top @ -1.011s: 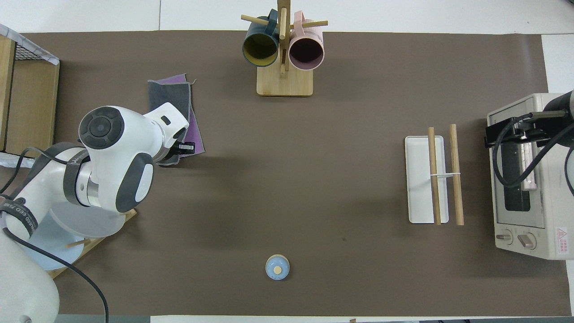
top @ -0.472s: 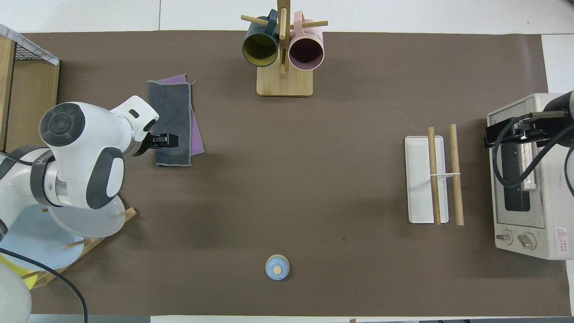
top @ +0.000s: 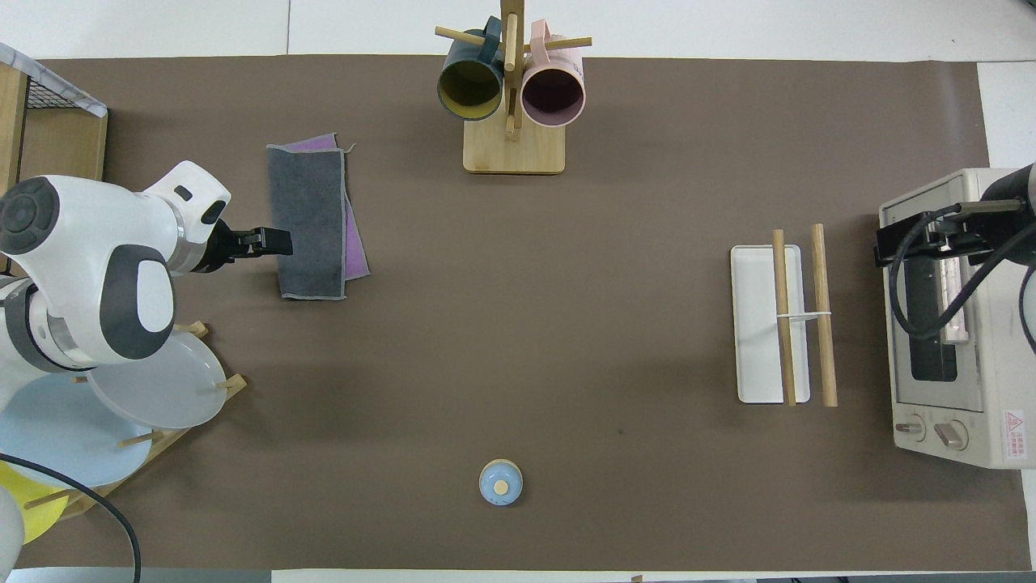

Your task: Fold towel and hang on rack

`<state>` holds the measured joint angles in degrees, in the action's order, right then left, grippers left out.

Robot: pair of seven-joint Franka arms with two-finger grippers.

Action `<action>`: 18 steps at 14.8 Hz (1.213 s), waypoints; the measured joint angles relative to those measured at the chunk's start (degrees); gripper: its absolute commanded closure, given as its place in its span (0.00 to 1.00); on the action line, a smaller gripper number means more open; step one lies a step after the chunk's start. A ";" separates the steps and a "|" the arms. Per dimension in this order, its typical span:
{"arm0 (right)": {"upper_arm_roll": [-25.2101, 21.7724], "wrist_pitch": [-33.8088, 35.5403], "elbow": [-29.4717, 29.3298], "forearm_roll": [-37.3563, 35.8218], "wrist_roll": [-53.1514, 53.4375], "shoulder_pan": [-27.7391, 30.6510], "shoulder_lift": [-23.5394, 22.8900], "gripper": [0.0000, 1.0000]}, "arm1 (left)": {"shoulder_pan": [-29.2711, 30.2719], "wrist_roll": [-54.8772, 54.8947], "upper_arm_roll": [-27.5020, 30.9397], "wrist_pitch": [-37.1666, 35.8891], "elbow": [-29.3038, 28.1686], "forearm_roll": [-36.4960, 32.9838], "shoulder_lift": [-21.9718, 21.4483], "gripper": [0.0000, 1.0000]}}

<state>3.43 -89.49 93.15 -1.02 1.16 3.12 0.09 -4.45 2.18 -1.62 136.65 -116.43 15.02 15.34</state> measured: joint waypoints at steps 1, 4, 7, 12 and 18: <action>0.00 0.00 0.00 0.00 0.00 0.00 0.00 0.00 | 0.00 0.30 -0.15 0.65 0.49 0.12 1.30 0.07; 0.00 0.00 0.00 0.00 0.00 0.00 0.00 0.00 | 0.00 0.74 -0.57 2.55 1.01 0.59 4.15 0.20; 0.00 0.00 0.00 0.00 0.00 0.00 0.00 0.00 | 0.00 0.95 -0.58 2.70 1.51 1.87 4.46 0.34; 0.00 0.00 0.00 0.00 0.00 0.00 0.00 0.00 | -0.03 1.07 -0.74 2.70 1.67 2.56 4.46 0.55; 0.32 -1.08 1.88 0.23 -0.01 -0.46 0.35 0.00 | -0.21 1.08 -0.89 2.70 1.74 3.21 4.45 1.00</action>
<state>3.76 -90.57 95.03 -0.79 1.15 2.65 0.44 -4.66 3.26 -2.51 139.35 -114.69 18.24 19.78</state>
